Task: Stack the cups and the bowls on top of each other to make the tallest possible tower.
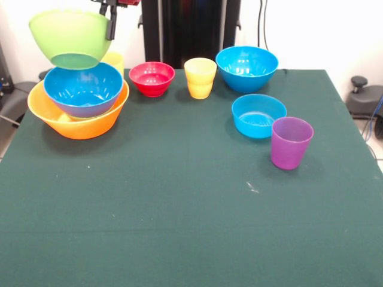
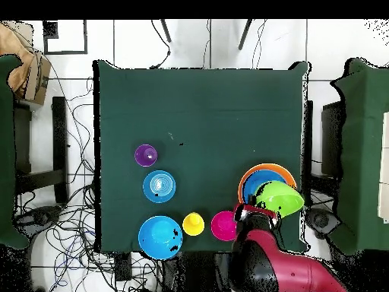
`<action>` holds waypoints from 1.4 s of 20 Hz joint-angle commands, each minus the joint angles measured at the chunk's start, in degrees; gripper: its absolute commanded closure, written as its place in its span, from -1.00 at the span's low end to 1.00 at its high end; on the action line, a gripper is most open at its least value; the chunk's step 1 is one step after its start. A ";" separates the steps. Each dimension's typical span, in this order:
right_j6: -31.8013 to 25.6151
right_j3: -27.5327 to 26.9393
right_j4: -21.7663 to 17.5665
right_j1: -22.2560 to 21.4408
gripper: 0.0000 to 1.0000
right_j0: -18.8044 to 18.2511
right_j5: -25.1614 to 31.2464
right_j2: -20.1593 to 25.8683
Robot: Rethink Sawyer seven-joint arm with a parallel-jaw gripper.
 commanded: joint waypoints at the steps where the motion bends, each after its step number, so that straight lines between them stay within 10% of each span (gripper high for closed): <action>1: 0.20 0.23 3.48 -1.44 1.00 -0.54 17.48 4.05; 15: 6.02 -4.23 0.87 5.87 1.00 7.49 10.07 -5.53; 28: 6.36 -4.40 1.59 6.11 1.00 7.79 7.42 -6.39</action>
